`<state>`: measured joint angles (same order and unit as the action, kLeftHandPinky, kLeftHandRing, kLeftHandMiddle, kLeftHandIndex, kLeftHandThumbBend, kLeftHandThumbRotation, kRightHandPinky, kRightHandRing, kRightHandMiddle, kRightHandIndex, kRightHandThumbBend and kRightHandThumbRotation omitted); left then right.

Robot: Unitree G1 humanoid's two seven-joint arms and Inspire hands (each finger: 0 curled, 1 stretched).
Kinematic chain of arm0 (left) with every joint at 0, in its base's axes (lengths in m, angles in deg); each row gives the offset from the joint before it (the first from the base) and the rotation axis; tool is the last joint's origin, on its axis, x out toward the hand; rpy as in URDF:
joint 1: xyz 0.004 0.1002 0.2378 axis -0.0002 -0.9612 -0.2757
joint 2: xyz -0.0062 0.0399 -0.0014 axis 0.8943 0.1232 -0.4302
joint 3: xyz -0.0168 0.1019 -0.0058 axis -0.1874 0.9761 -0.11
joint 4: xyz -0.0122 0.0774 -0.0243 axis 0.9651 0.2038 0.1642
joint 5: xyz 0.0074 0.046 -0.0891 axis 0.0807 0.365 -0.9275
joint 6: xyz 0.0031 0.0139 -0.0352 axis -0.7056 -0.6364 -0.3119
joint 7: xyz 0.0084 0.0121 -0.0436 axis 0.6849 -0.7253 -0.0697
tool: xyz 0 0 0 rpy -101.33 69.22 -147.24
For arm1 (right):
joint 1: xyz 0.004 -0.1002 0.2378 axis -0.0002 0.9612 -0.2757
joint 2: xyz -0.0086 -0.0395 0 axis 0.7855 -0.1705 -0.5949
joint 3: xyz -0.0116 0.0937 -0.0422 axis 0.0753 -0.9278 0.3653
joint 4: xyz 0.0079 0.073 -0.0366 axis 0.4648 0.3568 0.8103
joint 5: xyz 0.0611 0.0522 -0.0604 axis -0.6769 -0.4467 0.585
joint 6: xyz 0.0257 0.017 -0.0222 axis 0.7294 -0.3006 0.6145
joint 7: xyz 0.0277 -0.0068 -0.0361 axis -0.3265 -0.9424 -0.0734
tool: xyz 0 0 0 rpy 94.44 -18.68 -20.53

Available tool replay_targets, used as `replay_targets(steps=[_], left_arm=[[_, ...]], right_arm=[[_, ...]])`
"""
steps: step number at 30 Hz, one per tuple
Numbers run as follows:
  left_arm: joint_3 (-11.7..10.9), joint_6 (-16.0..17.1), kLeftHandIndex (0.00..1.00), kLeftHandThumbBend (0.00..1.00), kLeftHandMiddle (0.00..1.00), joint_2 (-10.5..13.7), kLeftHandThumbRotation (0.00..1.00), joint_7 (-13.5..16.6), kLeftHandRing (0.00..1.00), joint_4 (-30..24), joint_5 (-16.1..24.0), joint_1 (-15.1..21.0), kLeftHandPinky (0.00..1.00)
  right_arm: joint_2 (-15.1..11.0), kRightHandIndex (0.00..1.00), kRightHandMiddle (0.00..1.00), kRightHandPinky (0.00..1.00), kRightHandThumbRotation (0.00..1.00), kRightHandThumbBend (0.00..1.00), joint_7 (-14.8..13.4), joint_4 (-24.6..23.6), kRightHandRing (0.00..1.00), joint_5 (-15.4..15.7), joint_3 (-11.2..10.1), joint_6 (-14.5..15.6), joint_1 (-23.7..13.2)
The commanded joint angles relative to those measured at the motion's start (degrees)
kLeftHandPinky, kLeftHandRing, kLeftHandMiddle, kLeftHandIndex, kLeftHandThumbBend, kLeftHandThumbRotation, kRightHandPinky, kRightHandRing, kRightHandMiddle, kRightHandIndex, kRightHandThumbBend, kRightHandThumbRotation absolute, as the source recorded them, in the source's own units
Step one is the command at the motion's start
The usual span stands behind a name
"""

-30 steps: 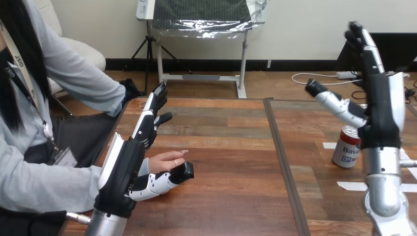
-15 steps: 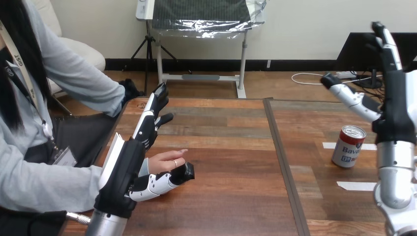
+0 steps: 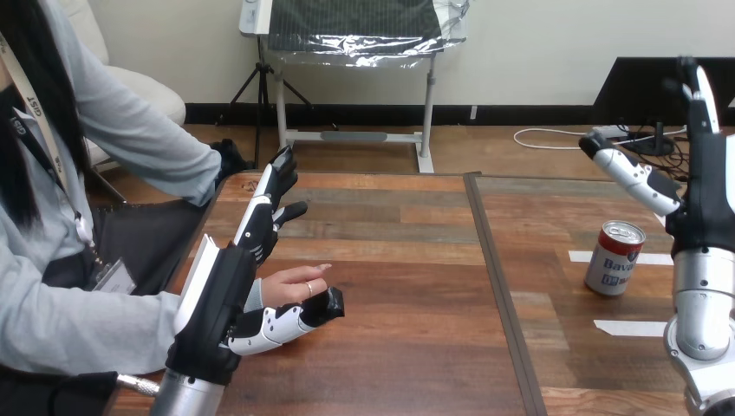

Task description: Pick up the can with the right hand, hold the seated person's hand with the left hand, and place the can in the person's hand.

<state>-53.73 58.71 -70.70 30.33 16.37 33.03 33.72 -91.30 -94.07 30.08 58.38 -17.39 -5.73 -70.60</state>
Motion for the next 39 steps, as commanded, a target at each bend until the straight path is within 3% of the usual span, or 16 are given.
replay_targets(steps=[1,16,30,36,39], left_arm=[[-0.54,1.31,0.99,1.0,1.0,0.08,0.64,0.16,0.97,-2.65,-0.57,1.69,0.87],[-0.54,0.88,0.99,1.0,1.0,-0.06,0.66,0.31,0.97,-3.86,-0.49,1.11,0.87],[-0.19,0.65,1.0,1.0,1.0,-0.07,0.66,-0.23,0.97,-4.72,-1.23,0.62,0.87],[-0.42,0.49,1.0,1.0,1.0,-0.12,0.68,0.12,0.97,-5.25,-0.71,0.32,0.87],[-0.38,0.81,1.0,1.0,1.0,-0.14,0.69,0.02,0.97,-5.04,-0.91,0.42,0.87]], right_arm=[[-0.95,0.96,0.9,0.94,0.55,1.0,0.68,1.72,0.94,-1.13,0.0,1.22,-5.06],[-1.03,0.96,0.89,0.95,0.53,1.0,2.01,4.89,0.96,-1.97,0.46,4.37,-5.66],[-1.34,0.95,0.88,0.89,0.53,1.0,1.14,6.92,0.91,-0.96,1.58,8.47,-5.85],[-0.58,0.94,0.89,0.86,0.52,1.0,5.28,7.73,0.88,-3.96,-0.37,10.14,-5.88],[-0.72,0.94,0.89,0.84,0.52,1.0,4.99,8.02,0.87,-3.37,0.34,11.23,-5.86]])
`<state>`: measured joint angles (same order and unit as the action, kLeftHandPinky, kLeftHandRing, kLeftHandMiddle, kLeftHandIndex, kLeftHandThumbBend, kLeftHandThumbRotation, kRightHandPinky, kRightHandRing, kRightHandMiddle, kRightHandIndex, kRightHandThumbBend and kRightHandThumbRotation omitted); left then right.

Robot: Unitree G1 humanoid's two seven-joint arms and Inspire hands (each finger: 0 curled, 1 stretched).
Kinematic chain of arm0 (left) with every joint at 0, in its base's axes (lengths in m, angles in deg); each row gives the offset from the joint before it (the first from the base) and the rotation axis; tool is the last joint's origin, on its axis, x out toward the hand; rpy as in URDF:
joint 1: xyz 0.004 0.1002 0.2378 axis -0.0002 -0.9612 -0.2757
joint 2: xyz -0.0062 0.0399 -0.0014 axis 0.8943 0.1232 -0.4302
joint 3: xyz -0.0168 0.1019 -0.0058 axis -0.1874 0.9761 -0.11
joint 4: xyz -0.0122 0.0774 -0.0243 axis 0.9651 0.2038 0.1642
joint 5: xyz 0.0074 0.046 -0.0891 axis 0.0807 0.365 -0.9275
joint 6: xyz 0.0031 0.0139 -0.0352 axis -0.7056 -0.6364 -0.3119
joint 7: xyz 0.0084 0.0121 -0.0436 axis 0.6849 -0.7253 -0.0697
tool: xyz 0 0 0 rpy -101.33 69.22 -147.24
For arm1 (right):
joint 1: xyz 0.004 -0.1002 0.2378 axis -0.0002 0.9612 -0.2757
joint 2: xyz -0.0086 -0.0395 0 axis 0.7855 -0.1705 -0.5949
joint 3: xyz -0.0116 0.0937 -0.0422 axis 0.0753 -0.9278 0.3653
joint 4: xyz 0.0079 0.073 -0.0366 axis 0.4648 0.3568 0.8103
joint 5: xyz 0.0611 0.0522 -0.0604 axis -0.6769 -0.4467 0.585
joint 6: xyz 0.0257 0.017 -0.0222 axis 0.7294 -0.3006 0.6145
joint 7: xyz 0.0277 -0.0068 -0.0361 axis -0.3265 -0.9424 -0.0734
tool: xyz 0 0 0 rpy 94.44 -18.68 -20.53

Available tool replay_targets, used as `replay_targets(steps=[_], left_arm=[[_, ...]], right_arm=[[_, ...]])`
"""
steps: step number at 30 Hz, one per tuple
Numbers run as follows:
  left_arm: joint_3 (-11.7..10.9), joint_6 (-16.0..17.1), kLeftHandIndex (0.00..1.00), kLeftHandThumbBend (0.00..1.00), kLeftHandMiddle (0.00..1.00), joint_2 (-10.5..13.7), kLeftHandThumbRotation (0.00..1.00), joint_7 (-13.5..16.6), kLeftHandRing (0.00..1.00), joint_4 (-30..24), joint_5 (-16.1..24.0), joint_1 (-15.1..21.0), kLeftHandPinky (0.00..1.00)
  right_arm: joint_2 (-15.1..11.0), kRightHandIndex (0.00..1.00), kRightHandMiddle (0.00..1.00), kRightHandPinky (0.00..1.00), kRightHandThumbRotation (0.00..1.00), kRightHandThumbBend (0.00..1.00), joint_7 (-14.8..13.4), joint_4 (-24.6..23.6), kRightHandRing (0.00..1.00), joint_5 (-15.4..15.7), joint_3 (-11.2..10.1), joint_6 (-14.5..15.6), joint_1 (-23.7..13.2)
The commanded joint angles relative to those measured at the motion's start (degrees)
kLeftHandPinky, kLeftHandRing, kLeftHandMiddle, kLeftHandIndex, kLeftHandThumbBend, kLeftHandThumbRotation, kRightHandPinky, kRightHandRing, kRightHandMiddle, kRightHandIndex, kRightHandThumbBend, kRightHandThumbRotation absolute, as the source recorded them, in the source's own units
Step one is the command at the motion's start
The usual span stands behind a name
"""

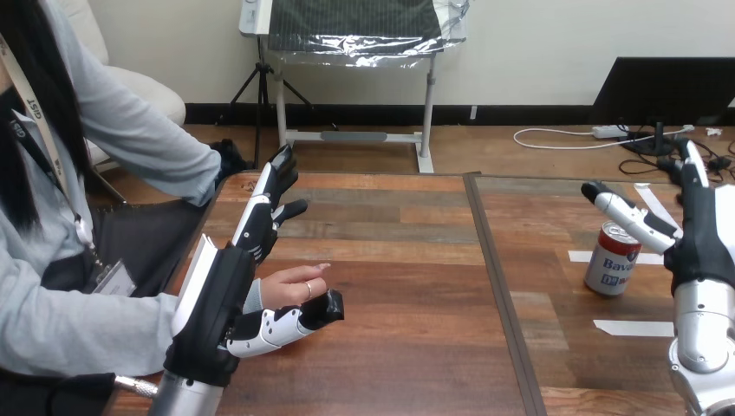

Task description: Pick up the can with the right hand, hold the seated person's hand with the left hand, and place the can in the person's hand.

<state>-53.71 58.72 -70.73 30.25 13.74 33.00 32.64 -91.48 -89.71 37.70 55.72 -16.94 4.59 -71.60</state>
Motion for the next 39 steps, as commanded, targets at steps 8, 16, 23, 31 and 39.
replay_targets(steps=[8,16,23,31,39], left_arm=[[-0.72,1.21,0.99,1.0,1.0,-0.37,0.7,0.74,0.96,-2.71,-0.14,1.17,0.86],[-0.65,1.61,0.99,1.0,1.0,-0.33,0.71,0.83,0.96,-2.72,-0.23,1.08,0.86],[-0.7,2.21,0.99,1.0,1.0,-0.25,0.72,0.88,0.96,-2.41,-0.21,1.13,0.86],[0.03,1.71,0.99,1.0,1.0,-0.03,0.72,-0.27,0.96,-3.13,-2.08,0.75,0.86],[-0.22,2.09,0.99,1.0,1.0,-0.05,0.71,-0.41,0.96,-3.31,-2.19,0.58,0.87]], right_arm=[[-0.19,0.94,0.89,0.77,0.53,1.0,1.83,0.94,0.82,-1.1,0.06,3.5,-4.67],[0.31,0.95,0.89,0.71,0.52,1.0,3.76,1.4,0.79,-2.15,-0.29,4.7,-4.35],[0.41,0.94,0.88,0.71,0.53,1.0,3.87,1.74,0.8,-1.47,0.46,6.53,-4.25],[0.65,0.94,0.87,0.71,0.53,1.0,4.0,1.97,0.81,-1.07,0.85,7.29,-3.92],[0.93,0.93,0.85,0.57,0.52,1.0,3.59,2.15,0.66,-0.59,1.21,7.54,-3.62]])
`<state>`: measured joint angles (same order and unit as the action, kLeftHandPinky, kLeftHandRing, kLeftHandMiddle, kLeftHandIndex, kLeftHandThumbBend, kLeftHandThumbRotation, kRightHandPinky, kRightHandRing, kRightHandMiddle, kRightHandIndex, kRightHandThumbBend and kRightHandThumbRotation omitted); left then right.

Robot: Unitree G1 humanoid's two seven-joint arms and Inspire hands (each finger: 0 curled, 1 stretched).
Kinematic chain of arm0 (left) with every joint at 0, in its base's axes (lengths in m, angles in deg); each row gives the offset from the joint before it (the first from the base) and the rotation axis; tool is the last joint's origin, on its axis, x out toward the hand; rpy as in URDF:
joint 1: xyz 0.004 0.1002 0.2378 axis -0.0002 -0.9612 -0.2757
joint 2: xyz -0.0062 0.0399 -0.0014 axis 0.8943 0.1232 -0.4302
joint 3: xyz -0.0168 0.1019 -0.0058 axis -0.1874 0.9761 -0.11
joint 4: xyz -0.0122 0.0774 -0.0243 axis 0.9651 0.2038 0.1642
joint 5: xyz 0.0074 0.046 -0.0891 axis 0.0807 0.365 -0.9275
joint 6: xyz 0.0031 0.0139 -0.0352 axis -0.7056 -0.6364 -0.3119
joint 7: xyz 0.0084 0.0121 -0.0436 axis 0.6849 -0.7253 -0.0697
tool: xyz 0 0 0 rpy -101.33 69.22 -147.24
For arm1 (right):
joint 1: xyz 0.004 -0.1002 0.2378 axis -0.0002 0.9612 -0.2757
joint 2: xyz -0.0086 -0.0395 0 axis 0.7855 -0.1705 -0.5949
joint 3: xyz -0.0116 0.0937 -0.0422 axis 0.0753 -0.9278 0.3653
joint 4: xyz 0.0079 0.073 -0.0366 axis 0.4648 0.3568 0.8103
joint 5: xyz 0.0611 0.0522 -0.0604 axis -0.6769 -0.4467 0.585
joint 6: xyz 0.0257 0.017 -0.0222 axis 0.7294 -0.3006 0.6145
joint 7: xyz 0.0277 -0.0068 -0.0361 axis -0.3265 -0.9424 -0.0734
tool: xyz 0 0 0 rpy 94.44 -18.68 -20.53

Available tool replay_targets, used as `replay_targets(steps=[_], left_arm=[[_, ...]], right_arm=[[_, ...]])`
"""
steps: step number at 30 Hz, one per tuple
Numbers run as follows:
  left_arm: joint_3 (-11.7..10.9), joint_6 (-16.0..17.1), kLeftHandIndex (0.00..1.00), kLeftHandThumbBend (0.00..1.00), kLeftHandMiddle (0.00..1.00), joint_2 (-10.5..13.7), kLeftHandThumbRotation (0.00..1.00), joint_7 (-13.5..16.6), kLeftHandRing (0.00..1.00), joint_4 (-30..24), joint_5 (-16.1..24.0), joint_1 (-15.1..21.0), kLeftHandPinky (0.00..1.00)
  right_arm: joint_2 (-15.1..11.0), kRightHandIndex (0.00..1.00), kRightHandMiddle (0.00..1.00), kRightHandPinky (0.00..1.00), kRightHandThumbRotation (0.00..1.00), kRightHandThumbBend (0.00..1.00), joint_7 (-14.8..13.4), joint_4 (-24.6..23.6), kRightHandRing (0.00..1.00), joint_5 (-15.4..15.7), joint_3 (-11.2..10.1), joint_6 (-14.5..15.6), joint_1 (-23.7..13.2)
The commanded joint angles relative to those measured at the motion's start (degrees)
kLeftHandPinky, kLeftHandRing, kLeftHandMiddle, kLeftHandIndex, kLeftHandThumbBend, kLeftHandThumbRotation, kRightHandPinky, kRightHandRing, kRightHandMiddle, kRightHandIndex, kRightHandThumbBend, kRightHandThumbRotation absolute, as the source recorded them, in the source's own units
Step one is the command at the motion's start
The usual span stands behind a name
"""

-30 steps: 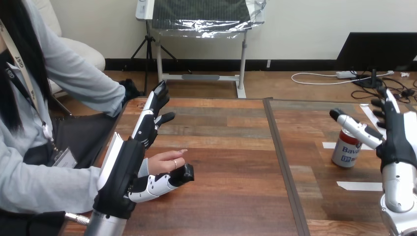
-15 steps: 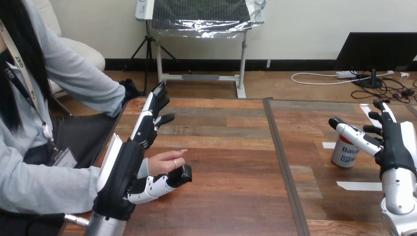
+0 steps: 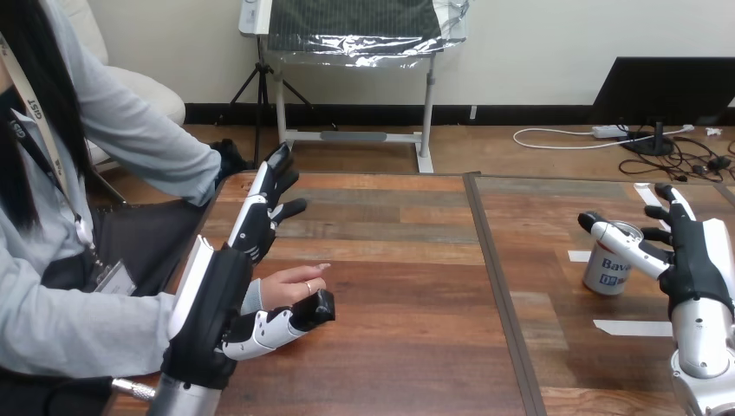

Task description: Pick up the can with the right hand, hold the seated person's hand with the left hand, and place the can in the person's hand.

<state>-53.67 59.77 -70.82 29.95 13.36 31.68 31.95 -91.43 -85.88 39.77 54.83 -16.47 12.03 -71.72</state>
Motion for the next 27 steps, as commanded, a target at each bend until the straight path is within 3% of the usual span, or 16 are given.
replay_targets(steps=[1,8,13,22,27], left_arm=[[-0.28,1.06,0.99,1.0,1.0,0.05,0.71,-0.13,0.96,-2.96,-0.87,1.26,0.87],[-0.11,1.06,0.99,1.0,1.0,0.2,0.71,-0.73,0.96,-3.12,-1.65,1.15,0.86],[-0.29,1.27,0.99,1.0,1.0,0.12,0.72,-0.74,0.96,-3.23,-1.62,1.13,0.86],[0.05,0.95,0.98,1.0,1.0,0.25,0.71,-1.58,0.96,-3.78,-2.74,0.91,0.85],[0.11,0.5,0.99,1.0,1.0,0.33,0.7,-2.13,0.96,-4.56,-3.16,0.6,0.85]], right_arm=[[0.93,0.93,0.85,0.54,0.52,1.0,-0.07,0.11,0.63,0.23,0.71,0.22,-3.48],[1.17,0.93,0.86,0.44,0.49,1.0,0.81,0.32,0.55,-0.19,0.72,1.13,-3.4],[1.34,0.93,0.87,0.46,0.48,1.0,1.04,0.47,0.58,-0.3,0.84,1.69,-3.38],[1.78,0.94,0.87,0.4,0.46,1.0,2.31,0.73,0.51,-1.0,0.41,2.61,-3.4],[1.87,0.94,0.88,0.53,0.46,1.0,3.23,0.82,0.68,-1.19,0.41,2.92,-3.33]])
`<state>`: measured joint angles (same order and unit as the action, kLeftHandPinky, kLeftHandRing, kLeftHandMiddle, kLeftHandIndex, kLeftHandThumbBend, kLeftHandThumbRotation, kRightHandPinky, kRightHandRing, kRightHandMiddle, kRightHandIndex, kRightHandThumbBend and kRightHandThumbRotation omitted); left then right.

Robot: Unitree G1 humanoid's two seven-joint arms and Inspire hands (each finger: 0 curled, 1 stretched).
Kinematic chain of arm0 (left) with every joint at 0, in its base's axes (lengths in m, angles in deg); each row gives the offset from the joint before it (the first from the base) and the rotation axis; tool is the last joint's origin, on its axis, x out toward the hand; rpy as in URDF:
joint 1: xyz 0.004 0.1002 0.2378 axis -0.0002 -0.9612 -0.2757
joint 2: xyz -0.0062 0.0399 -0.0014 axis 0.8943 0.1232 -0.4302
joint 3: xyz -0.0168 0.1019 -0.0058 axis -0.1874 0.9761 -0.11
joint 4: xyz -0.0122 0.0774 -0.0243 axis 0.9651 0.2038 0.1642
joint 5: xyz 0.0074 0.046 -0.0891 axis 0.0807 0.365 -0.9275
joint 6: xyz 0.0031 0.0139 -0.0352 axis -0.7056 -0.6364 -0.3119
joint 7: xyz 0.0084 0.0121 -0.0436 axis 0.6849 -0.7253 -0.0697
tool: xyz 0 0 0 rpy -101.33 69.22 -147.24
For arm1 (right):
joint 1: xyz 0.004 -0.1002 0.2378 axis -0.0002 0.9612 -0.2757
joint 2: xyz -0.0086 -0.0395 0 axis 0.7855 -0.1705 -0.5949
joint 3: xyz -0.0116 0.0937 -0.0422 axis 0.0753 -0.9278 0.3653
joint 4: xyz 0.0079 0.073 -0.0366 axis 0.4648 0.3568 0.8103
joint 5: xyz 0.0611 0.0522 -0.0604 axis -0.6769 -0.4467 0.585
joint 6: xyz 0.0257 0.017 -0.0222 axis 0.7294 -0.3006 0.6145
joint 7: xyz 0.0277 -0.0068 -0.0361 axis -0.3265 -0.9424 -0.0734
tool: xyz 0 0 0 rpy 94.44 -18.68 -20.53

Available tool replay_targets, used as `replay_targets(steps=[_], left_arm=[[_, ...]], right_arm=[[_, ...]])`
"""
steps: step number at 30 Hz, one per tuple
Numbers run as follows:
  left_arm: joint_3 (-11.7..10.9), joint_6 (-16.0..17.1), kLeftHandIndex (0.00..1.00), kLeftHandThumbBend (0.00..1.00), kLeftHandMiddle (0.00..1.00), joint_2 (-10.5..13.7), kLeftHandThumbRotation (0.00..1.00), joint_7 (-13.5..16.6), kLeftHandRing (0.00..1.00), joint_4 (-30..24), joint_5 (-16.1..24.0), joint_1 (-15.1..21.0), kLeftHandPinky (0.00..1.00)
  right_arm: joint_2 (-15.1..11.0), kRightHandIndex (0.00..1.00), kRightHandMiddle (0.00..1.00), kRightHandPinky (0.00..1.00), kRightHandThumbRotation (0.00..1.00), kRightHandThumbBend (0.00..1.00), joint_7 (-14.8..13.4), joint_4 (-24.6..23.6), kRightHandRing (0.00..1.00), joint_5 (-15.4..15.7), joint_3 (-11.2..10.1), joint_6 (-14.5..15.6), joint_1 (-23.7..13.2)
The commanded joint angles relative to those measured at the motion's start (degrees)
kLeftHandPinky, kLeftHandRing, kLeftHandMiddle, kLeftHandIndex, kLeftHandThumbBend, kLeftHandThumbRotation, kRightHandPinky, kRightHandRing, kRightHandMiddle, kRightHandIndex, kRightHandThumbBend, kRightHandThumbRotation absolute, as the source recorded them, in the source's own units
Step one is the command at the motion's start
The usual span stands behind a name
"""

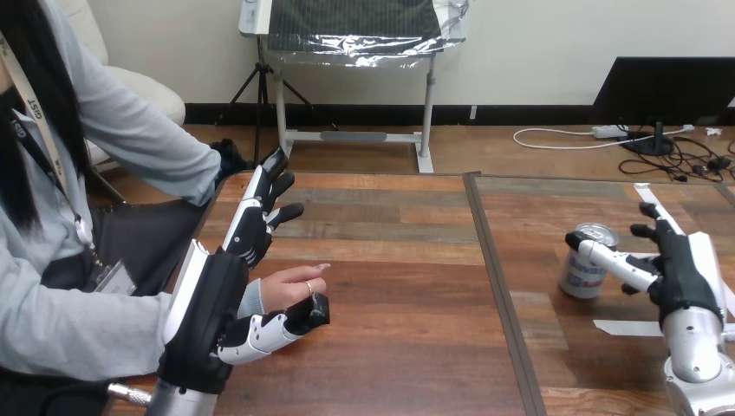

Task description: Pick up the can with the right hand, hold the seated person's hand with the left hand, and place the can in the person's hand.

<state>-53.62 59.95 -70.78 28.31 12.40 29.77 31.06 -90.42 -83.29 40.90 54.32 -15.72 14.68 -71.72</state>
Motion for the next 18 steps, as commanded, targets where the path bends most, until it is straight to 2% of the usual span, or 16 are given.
replay_targets(steps=[1,2,6,11,18], left_arm=[[0.13,0.3,0.99,1.0,1.0,0.32,0.7,-0.65,0.96,-3.76,-1.39,1.45,0.85],[0.18,0.3,0.99,1.0,1.0,0.36,0.7,-0.8,0.96,-3.89,-1.55,1.41,0.85],[0.23,0.3,0.99,1.0,1.0,0.49,0.7,-1.33,0.96,-4.21,-2.0,1.27,0.85],[0.09,0.43,0.98,1.0,1.0,0.62,0.7,-1.83,0.95,-4.59,-2.31,1.1,0.84],[0.28,0.4,0.97,1.0,0.99,0.5,0.69,-2.89,0.95,-4.63,-4.01,1.02,0.83]], right_arm=[[0.87,0.94,0.89,0.57,0.46,1.0,0.96,-0.29,0.71,-0.7,-0.32,0.28,-3.32],[0.88,0.95,0.89,0.65,0.46,1.0,1.15,-0.29,0.77,-0.71,-0.3,0.29,-3.31],[0.94,0.95,0.89,0.74,0.46,1.0,1.12,-0.26,0.83,-0.5,-0.13,0.56,-3.33],[1.11,0.94,0.89,0.79,0.45,1.0,1.44,-0.2,0.87,-0.71,-0.36,0.86,-3.4],[1.31,0.94,0.89,0.8,0.44,1.0,1.57,-0.16,0.87,-0.72,-0.43,0.95,-3.48]])
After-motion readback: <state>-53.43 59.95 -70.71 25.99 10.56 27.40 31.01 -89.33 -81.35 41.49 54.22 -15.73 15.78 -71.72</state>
